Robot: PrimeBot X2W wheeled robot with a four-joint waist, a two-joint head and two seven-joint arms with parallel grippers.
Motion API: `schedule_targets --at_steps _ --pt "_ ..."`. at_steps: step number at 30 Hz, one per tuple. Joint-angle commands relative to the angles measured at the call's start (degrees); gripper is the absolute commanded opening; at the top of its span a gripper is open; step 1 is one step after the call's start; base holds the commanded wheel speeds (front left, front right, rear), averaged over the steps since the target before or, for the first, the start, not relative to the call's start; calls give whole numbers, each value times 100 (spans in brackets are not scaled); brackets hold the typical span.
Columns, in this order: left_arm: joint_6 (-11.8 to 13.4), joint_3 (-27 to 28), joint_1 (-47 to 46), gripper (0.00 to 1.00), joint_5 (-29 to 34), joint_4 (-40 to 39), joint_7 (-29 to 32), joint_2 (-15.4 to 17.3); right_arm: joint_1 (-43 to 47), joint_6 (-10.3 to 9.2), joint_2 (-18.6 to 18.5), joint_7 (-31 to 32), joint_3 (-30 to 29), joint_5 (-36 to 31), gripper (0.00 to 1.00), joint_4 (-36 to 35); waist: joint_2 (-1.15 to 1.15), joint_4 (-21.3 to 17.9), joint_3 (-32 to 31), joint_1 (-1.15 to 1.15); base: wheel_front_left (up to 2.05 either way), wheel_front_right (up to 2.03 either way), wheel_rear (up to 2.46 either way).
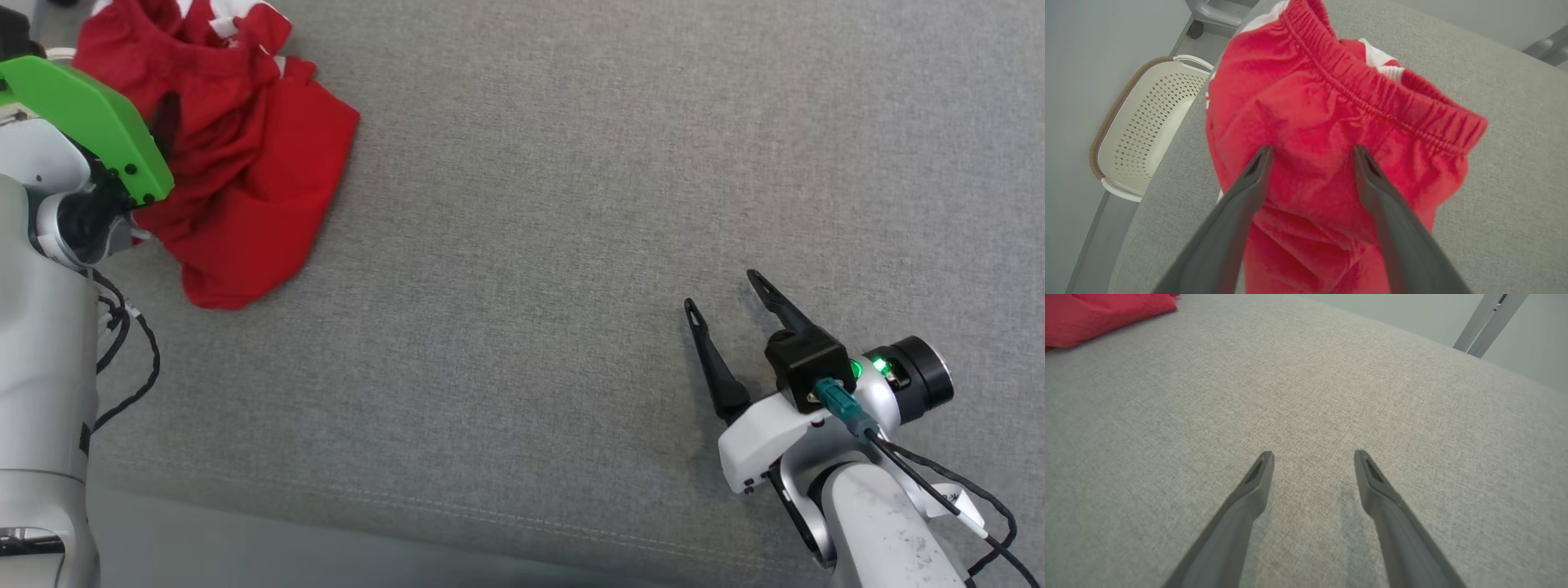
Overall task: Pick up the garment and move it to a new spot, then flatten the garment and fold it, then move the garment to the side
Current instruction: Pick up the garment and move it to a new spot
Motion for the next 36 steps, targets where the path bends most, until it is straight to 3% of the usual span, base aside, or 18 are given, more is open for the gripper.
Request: schedule_targets --at_steps 1,3,5,6,20,27,36 --pt "83 -17 -140 100 69 39 2 72 -52 -6 -18 4 -7 -11 100 -45 0 -295 390 -1 0 0 0" --pt "192 -76 -178 100 159 113 7 98 -91 -6 -18 -15 -22 14 100 -47 0 -306 429 -1 0 0 0" --pt "242 -125 -229 23 247 147 -108 119 -130 -6 -18 -44 -32 46 100 -25 0 -308 440 -1 0 0 0" --pt "248 -138 -229 0 257 173 -154 113 -137 -6 -18 -68 -40 60 100 2 0 -309 424 -1 0 0 0" --pt "-6 -386 -350 0 393 -101 -686 176 -55 -6 -17 -430 169 515 100 615 0 -488 -584 -1 0 0 0" --pt "-120 -583 -497 0 379 -716 -1010 -80 108 -5 -17 -582 234 825 100 929 0 -923 -1178 -1 0 0 0" --pt "-232 -938 -269 0 -60 -1553 -1083 -856 195 -6 -16 -730 341 1074 100 1207 0 -1824 -1640 -1 0 0 0"
